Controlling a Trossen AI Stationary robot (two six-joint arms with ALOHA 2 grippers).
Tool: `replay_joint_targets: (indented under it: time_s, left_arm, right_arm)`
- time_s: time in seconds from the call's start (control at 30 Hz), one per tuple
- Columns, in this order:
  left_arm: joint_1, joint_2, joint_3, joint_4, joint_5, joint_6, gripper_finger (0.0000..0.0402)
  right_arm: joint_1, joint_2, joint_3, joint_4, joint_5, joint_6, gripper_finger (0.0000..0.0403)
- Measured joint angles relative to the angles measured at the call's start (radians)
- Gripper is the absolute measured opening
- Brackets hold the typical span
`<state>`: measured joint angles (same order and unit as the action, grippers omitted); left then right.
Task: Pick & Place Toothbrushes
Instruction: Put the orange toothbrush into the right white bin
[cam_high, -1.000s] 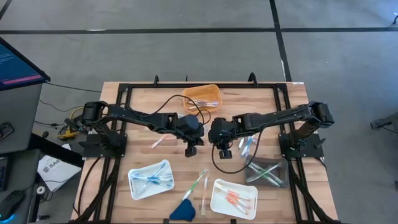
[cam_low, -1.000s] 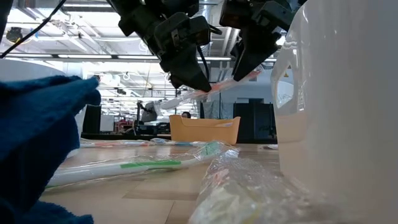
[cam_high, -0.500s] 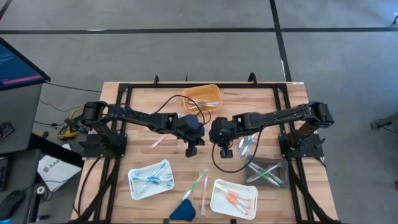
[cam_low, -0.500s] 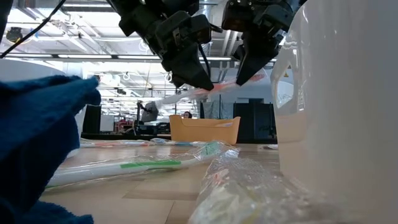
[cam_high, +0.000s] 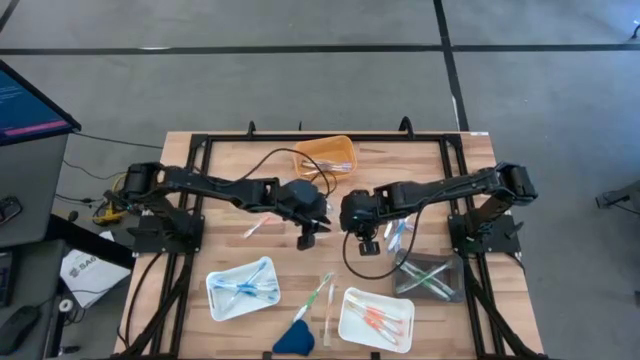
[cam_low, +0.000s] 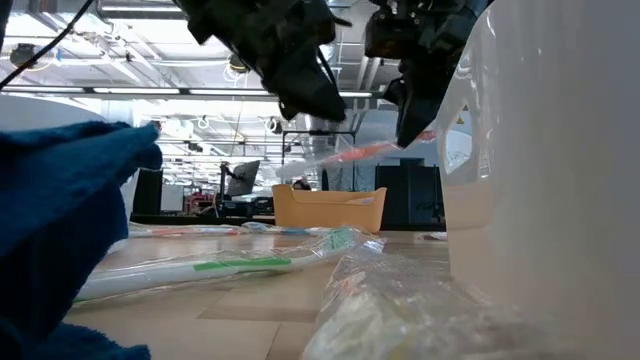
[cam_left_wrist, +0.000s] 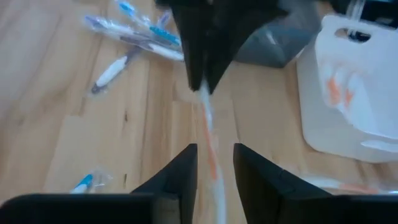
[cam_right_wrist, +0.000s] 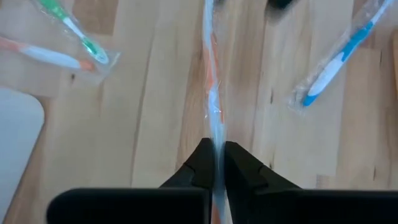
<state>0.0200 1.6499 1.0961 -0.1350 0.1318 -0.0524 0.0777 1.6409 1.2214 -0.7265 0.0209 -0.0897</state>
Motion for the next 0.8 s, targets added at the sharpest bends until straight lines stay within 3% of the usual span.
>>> replay_joint_targets:
  time_s: [0.3,0.53,0.67,0.8]
  left_arm:
    - [-0.003,-0.255,-0.139,0.024,-0.044,-0.003,0.0105]
    - [-0.012,-0.431,-0.329,0.204,-0.089,-0.038,0.0102]
    - [-0.025,-0.492,-0.398,0.322,-0.088,-0.038,0.0102]
    - [-0.037,-0.536,-0.427,0.335,-0.086,-0.035,0.0101]
  right_arm:
    - [0.093,-0.114,0.001,-0.117,0.003,0.049,0.0011]
    - [0.284,-0.231,0.001,-0.129,0.002,0.161,0.0011]
    - [0.401,-0.229,0.001,-0.135,-0.044,0.242,0.0011]
    - [0.483,-0.2,0.001,-0.077,-0.08,0.274,0.0011]
